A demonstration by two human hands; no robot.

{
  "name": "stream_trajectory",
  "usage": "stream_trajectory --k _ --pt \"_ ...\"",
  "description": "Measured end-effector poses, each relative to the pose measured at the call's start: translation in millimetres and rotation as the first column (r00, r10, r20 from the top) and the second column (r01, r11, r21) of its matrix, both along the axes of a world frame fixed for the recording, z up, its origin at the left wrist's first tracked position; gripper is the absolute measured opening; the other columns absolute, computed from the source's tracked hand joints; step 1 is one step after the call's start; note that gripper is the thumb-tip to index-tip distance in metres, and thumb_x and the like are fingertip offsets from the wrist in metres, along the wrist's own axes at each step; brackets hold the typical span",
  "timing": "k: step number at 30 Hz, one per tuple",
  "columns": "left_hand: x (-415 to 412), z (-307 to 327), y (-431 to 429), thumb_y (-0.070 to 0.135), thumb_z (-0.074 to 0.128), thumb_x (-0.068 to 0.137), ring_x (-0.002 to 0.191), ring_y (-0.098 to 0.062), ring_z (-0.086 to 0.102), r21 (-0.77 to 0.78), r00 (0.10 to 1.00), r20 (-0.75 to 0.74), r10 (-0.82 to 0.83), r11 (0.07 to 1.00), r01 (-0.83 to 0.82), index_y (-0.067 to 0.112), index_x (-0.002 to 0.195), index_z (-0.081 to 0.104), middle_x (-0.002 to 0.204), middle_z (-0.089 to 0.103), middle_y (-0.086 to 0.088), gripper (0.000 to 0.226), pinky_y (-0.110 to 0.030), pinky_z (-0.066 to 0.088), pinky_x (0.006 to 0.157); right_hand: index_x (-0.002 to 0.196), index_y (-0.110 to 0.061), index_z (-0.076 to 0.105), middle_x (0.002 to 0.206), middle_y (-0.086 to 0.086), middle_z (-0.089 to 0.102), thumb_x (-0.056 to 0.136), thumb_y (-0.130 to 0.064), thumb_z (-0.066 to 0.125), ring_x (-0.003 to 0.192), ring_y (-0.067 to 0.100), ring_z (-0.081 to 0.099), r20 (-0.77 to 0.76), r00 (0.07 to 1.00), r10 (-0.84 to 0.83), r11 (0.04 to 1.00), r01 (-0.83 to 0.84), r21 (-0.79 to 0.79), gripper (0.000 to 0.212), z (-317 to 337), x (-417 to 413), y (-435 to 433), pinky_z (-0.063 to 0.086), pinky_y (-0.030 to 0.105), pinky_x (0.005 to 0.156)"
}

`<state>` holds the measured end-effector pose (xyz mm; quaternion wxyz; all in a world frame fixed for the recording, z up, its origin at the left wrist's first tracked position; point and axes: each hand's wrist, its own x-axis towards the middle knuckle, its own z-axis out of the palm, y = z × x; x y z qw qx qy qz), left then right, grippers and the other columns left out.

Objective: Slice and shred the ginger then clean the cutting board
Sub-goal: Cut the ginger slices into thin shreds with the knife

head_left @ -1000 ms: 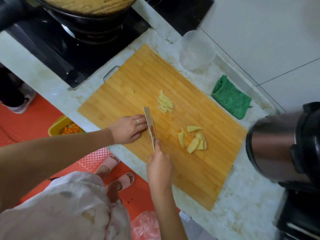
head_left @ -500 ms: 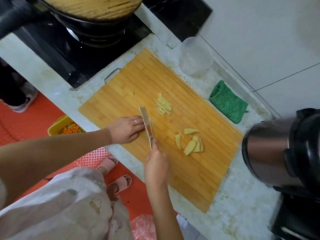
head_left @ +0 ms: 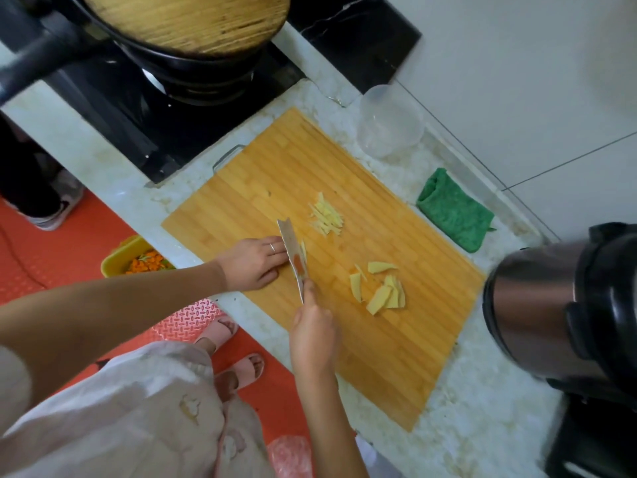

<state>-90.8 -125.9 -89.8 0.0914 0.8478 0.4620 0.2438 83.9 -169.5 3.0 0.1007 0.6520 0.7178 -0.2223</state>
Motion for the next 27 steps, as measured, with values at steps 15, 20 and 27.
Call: stream_trajectory --k 15,20,27 --pt "1.8 -0.9 -0.5 0.02 0.043 0.081 0.104 -0.019 0.049 -0.002 1.0 -0.009 0.01 1.0 -0.01 0.012 0.113 0.05 0.109 0.068 -0.009 0.034 -0.027 0.053 0.056 0.148 -0.032 0.024 0.106 0.008 0.067 0.1 -0.017 0.037 0.094 0.025 0.064 -0.037 0.999 -0.033 0.999 0.032 -0.005 0.052 7.4 -6.1 13.7 0.035 0.03 0.062" --pt "2.2 -0.2 -1.3 0.02 0.044 0.084 0.1 -0.019 0.05 0.043 1.0 -0.003 0.014 0.999 -0.014 0.013 0.109 0.049 0.104 0.069 -0.009 0.026 -0.028 0.052 0.053 0.149 -0.031 0.022 0.1 0.009 0.068 0.101 -0.017 0.036 0.089 0.026 0.065 -0.024 0.999 -0.034 0.999 0.034 -0.014 0.052 10.5 -3.5 0.5 0.039 0.032 0.062" --pt "2.1 -6.1 -0.9 0.019 0.045 0.084 0.098 -0.021 0.056 0.034 0.999 -0.007 0.036 0.999 -0.036 0.005 0.099 0.067 0.104 0.069 -0.009 0.03 -0.029 0.054 0.056 0.148 -0.032 0.024 0.101 0.009 0.068 0.1 -0.015 0.038 0.09 0.026 0.065 -0.038 0.998 -0.05 0.999 0.05 -0.016 0.052 5.8 -3.2 3.2 0.036 0.03 0.061"
